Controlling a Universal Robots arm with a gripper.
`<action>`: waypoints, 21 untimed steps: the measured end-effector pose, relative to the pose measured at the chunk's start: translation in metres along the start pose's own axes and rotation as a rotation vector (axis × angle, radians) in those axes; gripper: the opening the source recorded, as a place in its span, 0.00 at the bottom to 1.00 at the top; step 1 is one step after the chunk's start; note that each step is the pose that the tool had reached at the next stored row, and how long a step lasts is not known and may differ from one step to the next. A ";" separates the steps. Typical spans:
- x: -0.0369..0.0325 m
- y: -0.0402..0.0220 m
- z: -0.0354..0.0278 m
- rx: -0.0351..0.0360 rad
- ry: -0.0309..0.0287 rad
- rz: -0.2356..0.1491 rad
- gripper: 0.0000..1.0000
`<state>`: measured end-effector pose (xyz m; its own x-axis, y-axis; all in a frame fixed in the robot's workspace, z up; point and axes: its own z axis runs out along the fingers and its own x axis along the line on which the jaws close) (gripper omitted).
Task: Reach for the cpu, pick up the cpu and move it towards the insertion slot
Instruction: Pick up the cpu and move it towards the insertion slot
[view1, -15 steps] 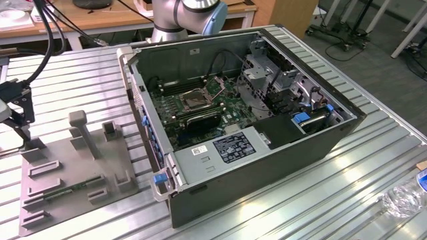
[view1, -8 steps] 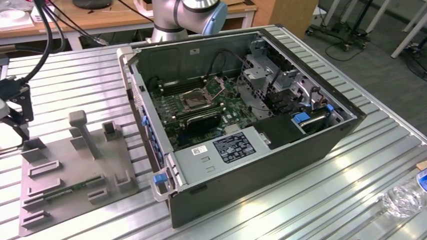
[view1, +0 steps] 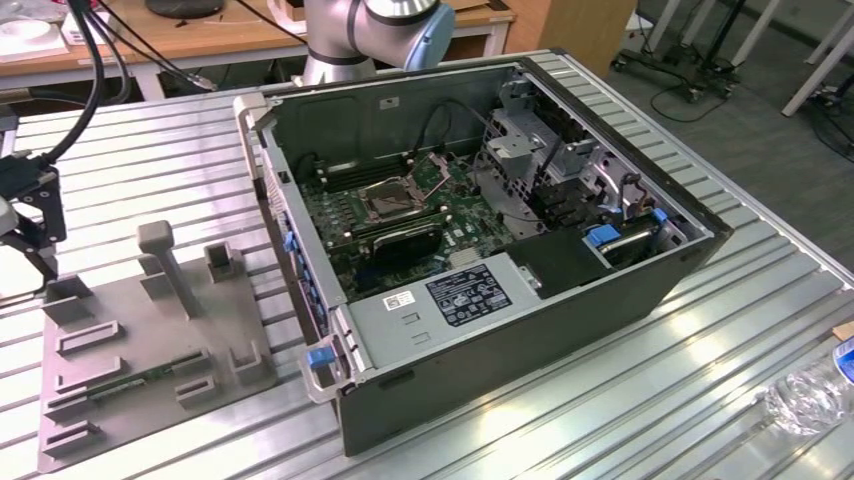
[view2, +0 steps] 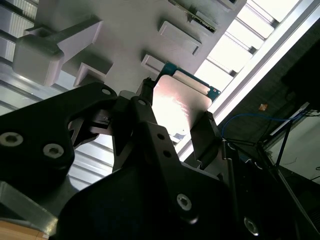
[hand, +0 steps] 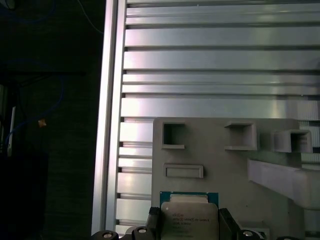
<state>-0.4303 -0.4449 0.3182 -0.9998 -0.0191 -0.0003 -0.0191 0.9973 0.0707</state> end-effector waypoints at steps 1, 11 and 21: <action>0.0000 0.0000 -0.0001 0.0000 0.0001 0.000 0.54; 0.0000 0.0003 -0.0049 0.0000 0.0001 0.000 0.54; 0.0000 0.0009 -0.0130 0.0000 0.0000 0.000 0.54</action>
<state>-0.4303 -0.4449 0.3313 -0.9998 -0.0192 -0.0003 -0.0192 0.9973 0.0707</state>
